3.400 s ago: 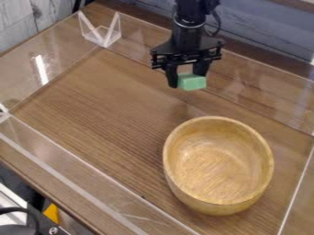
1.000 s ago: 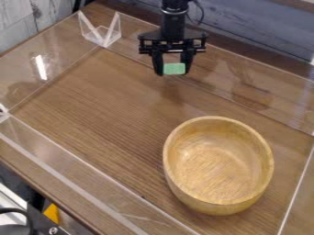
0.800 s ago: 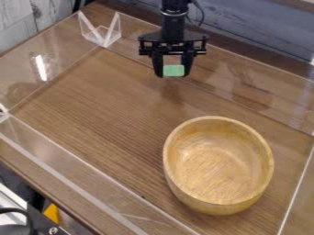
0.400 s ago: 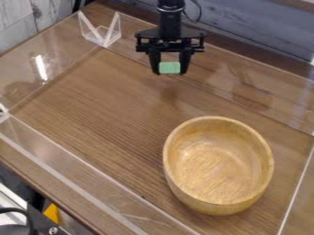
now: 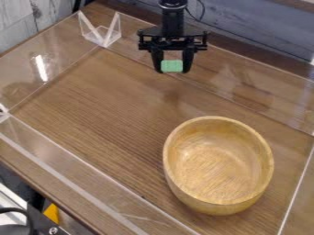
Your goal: Remove the green block from inside the brown bowl and put it on the table
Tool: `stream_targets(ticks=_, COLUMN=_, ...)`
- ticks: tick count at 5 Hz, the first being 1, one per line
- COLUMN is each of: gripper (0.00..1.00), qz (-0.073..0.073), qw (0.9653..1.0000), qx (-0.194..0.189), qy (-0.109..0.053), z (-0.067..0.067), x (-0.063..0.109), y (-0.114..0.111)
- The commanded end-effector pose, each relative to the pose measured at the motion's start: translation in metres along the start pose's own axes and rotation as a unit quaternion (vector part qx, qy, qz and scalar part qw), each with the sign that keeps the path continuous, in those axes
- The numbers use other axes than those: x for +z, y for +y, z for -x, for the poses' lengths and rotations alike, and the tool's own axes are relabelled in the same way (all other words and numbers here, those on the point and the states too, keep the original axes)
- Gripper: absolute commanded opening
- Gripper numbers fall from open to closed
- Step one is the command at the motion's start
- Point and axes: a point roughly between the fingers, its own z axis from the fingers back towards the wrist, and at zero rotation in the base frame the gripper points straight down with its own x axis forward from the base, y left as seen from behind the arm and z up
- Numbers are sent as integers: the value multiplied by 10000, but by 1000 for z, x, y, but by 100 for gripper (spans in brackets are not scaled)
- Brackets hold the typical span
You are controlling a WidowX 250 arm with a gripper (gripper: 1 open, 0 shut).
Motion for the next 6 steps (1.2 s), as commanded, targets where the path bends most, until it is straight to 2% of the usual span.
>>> stream_targets(ticks=1, gripper=0, qz=154, qw=9994, qx=-66, qy=-316, z=-10, x=11, y=-13)
stream_targets(ticks=3, gripper=0, qz=156, qw=9994, qx=-95, qy=-295, z=-13, x=26, y=-13)
stream_targets(ticks=5, gripper=0, qz=168, qw=9973, qx=-684, qy=-214, z=-13, x=27, y=-16)
stream_targets(ticks=6, gripper=0, qz=129, qw=9988, qx=-428, qy=-208, z=-11, x=18, y=-9)
